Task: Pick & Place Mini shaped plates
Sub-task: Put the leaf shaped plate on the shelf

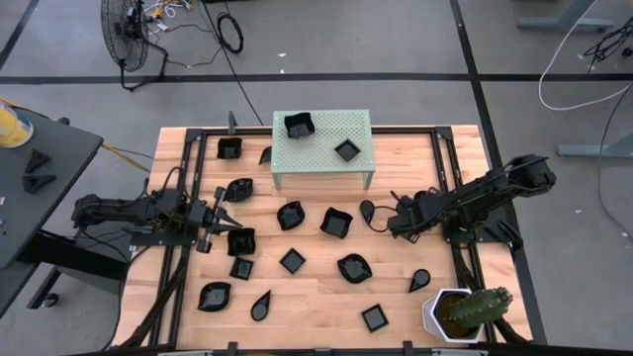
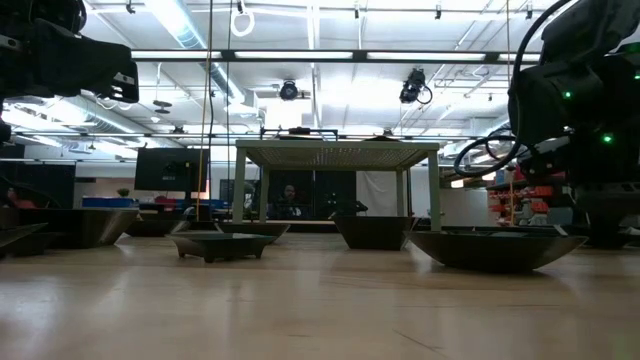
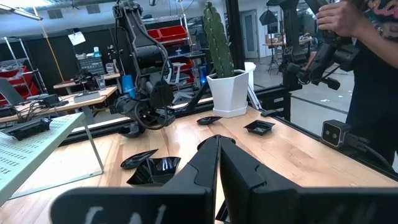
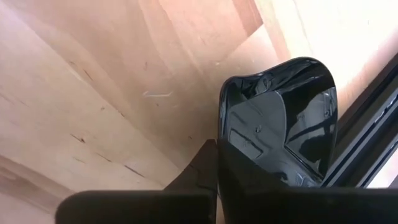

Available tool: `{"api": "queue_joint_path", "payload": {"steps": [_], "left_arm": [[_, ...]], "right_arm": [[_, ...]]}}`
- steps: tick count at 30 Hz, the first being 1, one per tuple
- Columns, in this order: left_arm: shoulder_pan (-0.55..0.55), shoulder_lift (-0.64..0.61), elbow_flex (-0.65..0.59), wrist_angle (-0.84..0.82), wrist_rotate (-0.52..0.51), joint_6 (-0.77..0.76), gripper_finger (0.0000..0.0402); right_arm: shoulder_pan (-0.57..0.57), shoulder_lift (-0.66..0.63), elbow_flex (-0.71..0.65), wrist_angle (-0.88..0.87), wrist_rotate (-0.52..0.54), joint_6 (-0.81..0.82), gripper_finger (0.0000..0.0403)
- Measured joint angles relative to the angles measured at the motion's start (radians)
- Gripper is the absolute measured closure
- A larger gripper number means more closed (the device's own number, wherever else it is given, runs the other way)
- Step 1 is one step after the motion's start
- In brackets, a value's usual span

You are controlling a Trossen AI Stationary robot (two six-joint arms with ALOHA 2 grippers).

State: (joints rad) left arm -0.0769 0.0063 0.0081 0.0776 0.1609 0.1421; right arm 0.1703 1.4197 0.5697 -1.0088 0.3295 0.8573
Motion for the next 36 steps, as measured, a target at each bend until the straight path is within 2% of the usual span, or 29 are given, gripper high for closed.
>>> {"api": "queue_joint_path", "payload": {"steps": [9, 23, 30, 36], "left_arm": [[0.0, 0.0, 0.0, 0.0, 0.0, 0.0, 0.0378], [0.0, 0.0, 0.0, 0.0, 0.0, 0.0, 0.0378], [0.0, 0.0, 0.0, 0.0, 0.0, 0.0, 0.0378], [0.0, 0.0, 0.0, 0.0, 0.0, 0.0, 0.0378]], "right_arm": [[0.0, -0.021, 0.022, -0.011, 0.017, 0.003, 0.0402], [-0.068, -0.105, 0.165, -0.146, 0.173, -0.014, 0.0403], [-0.107, -0.134, 0.287, -0.231, 0.224, -0.116, 0.0403], [-0.161, -0.131, 0.437, -0.289, 0.281, -0.347, 0.0403]]}}
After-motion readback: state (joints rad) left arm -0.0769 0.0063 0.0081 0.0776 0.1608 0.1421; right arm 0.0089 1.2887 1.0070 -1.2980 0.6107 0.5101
